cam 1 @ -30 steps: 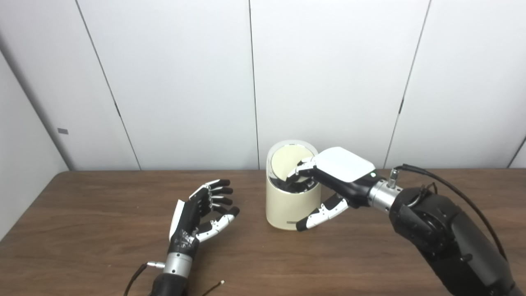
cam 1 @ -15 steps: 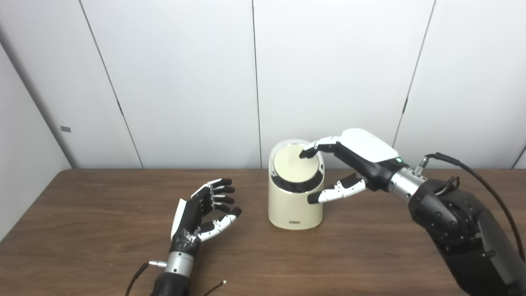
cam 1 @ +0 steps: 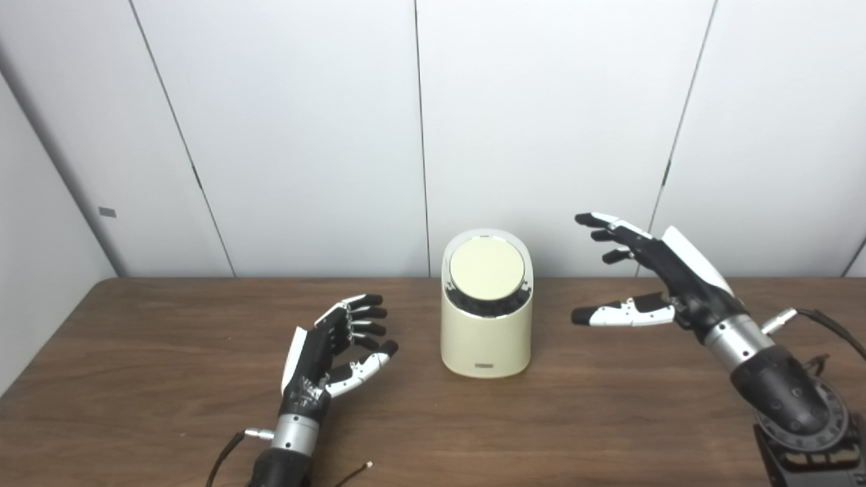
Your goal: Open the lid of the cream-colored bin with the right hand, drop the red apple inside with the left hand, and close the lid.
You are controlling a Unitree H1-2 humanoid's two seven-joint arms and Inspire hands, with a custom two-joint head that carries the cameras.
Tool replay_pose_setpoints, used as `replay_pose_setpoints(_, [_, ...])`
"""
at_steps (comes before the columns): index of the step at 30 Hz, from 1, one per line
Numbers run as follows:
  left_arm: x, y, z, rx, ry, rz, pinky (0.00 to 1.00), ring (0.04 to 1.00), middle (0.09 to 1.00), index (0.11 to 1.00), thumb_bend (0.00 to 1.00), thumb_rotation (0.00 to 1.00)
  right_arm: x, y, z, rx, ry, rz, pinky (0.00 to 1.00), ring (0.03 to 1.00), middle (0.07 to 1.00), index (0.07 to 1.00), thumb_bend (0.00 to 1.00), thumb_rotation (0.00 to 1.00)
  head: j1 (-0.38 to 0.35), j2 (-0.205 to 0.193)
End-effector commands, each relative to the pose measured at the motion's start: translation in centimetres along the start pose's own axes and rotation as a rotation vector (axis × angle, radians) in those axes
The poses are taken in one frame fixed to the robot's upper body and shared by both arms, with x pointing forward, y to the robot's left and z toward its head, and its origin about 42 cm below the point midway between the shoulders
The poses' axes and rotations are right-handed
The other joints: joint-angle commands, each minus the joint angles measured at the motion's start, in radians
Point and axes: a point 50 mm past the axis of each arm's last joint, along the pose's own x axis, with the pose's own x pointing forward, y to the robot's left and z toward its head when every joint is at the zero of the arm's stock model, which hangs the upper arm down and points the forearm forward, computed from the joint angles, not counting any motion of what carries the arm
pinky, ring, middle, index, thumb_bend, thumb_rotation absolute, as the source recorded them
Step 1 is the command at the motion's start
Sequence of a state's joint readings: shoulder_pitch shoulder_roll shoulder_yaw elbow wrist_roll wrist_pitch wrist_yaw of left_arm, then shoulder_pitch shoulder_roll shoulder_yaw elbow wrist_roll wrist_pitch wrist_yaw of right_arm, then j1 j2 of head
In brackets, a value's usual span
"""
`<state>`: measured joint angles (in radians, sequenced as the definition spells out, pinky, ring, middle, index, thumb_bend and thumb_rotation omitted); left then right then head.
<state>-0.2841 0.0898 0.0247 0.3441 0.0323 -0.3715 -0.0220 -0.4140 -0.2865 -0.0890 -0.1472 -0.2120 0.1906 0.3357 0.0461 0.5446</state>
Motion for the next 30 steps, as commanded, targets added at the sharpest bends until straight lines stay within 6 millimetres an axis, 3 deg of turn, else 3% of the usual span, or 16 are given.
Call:
replay_pose_setpoints(1, [-2.9,-0.8,-2.3,-0.037,0.083,-0.004,0.53,0.625,0.701,0.744,0.60,0.09,-0.3,-1.1,-0.6,0.060,-0.027,-0.045,0.72,0.820,0.895,0.871,0.71,0.31,-0.003,-0.001])
replay_pose_setpoints(5, [-2.9,-0.7,-2.0,-0.047,0.073,-0.014,0.54,0.630,0.705,0.749,0.60,0.05,-1.7,-0.4,-3.7,0.135,-0.032,-0.069,0.73,0.807,0.877,0.858,0.76,0.32,-0.015,-0.001])
replay_pose_setpoints(9, [-2.9,-0.5,-1.8,-0.040,0.062,-0.020,0.53,0.625,0.704,0.750,0.60,0.07,-2.8,1.2,-5.0,0.233,-0.012,-0.079,0.71,0.829,0.885,0.861,0.80,0.32,-0.018,-0.002])
replay_pose_setpoints(13, [-3.0,-0.2,-1.8,-0.037,0.056,-0.021,0.53,0.627,0.703,0.749,0.63,0.12,-3.1,2.4,-5.2,0.244,-0.024,-0.074,0.69,0.823,0.875,0.864,0.77,0.29,-0.034,0.000])
replay_pose_setpoints(23, [-3.5,0.3,-1.2,-0.035,0.054,-0.025,0.54,0.651,0.719,0.757,0.61,0.09,-4.5,4.8,-5.8,0.280,-0.014,-0.089,0.71,0.811,0.863,0.847,0.72,0.23,-0.043,0.005])
replay_pose_setpoints(30, [-3.8,0.6,-0.8,-0.028,0.040,-0.027,0.55,0.662,0.723,0.760,0.63,0.14,-5.7,5.9,-6.8,0.267,0.004,-0.102,0.69,0.812,0.864,0.851,0.74,0.27,-0.031,0.005])
